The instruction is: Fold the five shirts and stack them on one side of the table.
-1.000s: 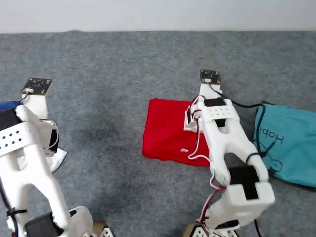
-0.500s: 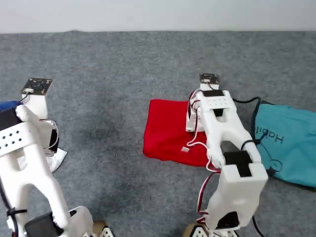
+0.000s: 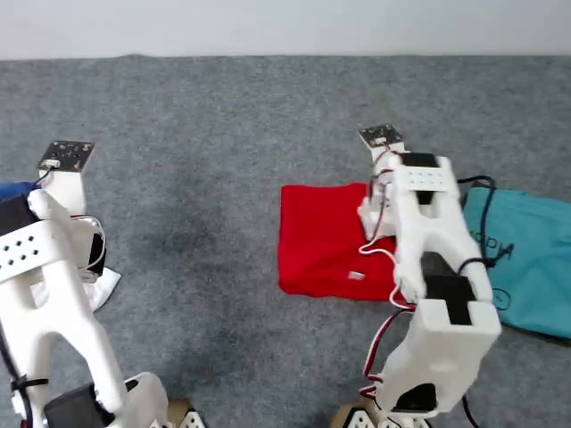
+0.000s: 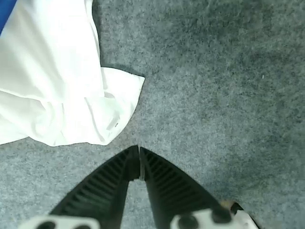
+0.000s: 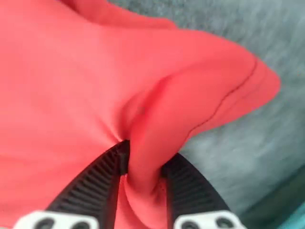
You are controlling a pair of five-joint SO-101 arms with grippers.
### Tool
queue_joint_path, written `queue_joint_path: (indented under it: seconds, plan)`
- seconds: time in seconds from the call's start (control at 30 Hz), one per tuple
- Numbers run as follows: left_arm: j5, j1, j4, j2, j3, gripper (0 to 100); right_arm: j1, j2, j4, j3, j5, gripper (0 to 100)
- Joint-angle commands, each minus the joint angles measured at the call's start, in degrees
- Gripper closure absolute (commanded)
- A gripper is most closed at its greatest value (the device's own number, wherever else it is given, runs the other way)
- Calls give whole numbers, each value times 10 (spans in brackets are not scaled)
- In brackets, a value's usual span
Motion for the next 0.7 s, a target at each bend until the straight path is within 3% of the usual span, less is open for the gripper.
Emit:
queue_joint_path:
  seconds: [0.0, 0.23, 0.37, 0.53, 0.67]
  plan:
    - [-4, -2, 4, -21, -4, 995, 20, -39, -28, -74, 172, 988]
    - [-4, -2, 4, -21, -4, 995, -38, 22, -98, -186, 329, 988]
    - [-4, -3, 4, -21, -2, 995, -65, 61, -111, -214, 363, 989]
    - [-4, -3, 4, -21, -2, 995, -51, 65, -98, -234, 351, 940]
    - [-4, -3, 4, -20, -2, 995, -25, 37, -87, -249, 216, 786]
